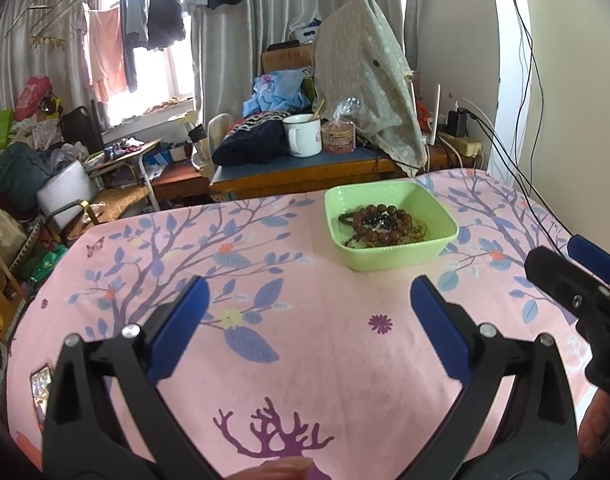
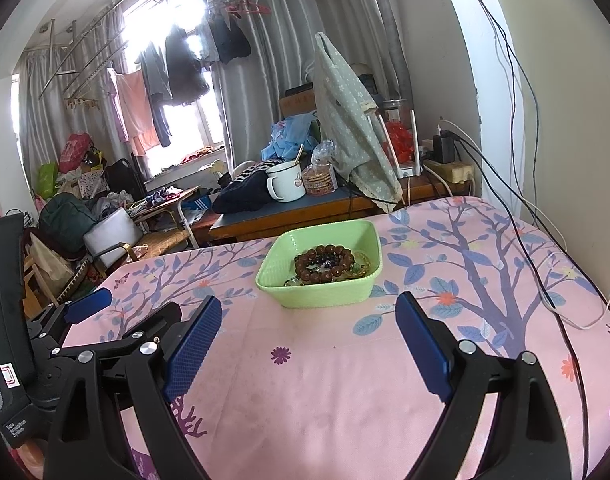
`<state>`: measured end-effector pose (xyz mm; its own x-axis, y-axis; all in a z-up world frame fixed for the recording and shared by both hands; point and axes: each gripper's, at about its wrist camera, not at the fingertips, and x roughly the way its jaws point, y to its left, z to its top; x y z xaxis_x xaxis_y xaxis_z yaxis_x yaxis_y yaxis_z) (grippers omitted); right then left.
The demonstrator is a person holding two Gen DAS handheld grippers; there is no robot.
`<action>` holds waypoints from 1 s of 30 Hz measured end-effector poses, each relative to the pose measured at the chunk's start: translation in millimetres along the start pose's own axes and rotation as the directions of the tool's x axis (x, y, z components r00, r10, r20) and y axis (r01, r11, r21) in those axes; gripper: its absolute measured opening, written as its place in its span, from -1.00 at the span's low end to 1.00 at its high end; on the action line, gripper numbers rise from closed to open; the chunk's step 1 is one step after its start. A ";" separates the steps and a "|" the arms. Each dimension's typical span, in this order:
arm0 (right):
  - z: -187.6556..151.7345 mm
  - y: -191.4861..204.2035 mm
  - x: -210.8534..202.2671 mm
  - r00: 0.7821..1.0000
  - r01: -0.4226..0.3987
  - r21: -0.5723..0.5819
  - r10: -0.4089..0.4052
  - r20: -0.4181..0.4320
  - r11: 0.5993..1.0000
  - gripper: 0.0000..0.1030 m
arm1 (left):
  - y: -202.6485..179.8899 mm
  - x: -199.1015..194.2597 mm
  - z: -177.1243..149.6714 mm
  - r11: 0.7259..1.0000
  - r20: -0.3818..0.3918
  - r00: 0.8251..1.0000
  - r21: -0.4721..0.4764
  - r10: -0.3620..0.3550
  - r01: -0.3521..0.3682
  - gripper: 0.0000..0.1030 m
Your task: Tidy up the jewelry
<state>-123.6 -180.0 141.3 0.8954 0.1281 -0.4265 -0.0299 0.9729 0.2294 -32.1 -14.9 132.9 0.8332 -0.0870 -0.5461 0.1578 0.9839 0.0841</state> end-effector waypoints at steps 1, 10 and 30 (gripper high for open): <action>-1.1 -0.9 1.7 1.000 0.001 0.003 -0.001 -0.004 1.000 0.21 | -0.2 2.3 -2.2 1.000 -0.009 1.000 0.001 0.000 0.000 0.88; -5.7 -8.7 9.7 1.000 0.001 0.023 -0.001 -0.027 1.000 0.21 | 0.6 14.7 -3.6 1.000 -0.055 0.999 0.006 0.002 -0.001 0.88; -5.7 -11.1 10.8 1.000 0.003 0.018 -0.003 -0.023 1.000 0.21 | -4.7 -1.8 -2.2 0.999 0.071 0.997 0.029 -0.036 0.034 0.88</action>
<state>-116.1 -188.3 129.2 0.8851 0.1297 -0.4469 -0.0188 0.9695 0.2442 -35.5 -19.0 131.7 0.8625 -0.1332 -0.4882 0.2012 0.9755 0.0893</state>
